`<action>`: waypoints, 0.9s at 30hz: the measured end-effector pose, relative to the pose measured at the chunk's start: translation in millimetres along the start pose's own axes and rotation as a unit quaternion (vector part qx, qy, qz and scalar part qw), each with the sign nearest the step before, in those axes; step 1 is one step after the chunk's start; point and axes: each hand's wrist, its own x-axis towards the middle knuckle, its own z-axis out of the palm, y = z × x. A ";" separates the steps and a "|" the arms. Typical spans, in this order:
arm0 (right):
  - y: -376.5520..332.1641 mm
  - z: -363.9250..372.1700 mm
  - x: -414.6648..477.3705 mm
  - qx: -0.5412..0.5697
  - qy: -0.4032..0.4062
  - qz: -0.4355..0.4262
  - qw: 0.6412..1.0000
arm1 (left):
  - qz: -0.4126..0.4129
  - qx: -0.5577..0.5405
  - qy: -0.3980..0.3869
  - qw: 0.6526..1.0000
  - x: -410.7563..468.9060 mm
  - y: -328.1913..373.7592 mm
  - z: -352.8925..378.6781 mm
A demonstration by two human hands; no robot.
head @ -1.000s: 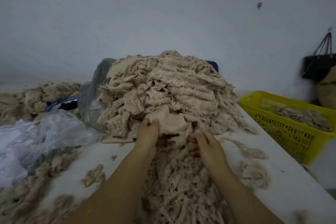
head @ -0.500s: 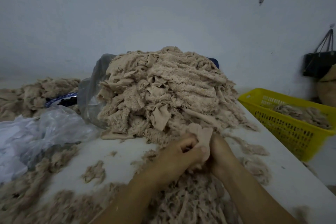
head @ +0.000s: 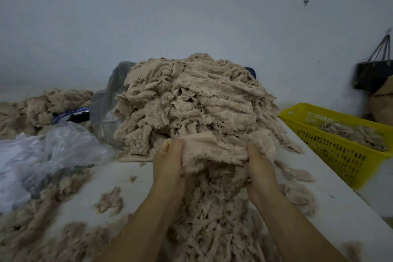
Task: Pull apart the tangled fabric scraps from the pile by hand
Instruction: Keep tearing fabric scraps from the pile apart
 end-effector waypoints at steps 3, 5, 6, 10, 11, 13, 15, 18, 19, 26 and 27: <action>-5.9 -2.7 -4.1 0.012 -0.037 -0.012 0.999 | 0.098 0.261 -0.071 0.958 -1.9 -0.4 -4.8; -6.7 -0.2 -10.7 -0.014 -0.060 -0.034 0.998 | 0.148 0.398 -0.140 0.894 -4.2 -4.8 -4.3; -5.4 2.6 -14.2 -0.039 -0.073 -0.052 0.995 | 0.182 0.451 -0.169 0.857 -4.6 -9.1 -3.8; 0.0 15.1 -23.6 -0.078 -0.095 -0.080 0.989 | 0.250 0.500 -0.216 0.800 -17.8 -14.6 10.7; 0.1 15.6 -24.0 -0.079 -0.086 -0.075 0.990 | 0.238 0.506 -0.215 0.801 -20.8 -15.1 12.7; 0.6 13.9 -22.9 -0.084 -0.083 -0.068 0.991 | 0.238 0.484 -0.206 0.817 -22.1 -17.1 14.2; 0.4 12.9 -23.8 -0.102 -0.082 -0.068 0.989 | 0.239 0.432 -0.218 0.842 -21.5 -17.1 12.3; 0.4 13.0 -23.0 -0.095 -0.076 -0.034 0.992 | 0.220 0.373 -0.241 0.869 -24.1 -11.2 8.6; -0.5 11.6 -21.6 -0.078 -0.073 -0.018 0.994 | 0.219 0.361 -0.248 0.872 -24.8 -9.6 7.9; -3.8 -2.9 -12.3 0.034 0.000 0.020 0.999 | 0.103 0.220 -0.173 0.955 -19.7 2.0 3.2; -4.0 -3.6 -10.6 0.055 0.004 0.029 0.998 | 0.075 0.183 -0.142 0.970 -17.2 4.6 2.2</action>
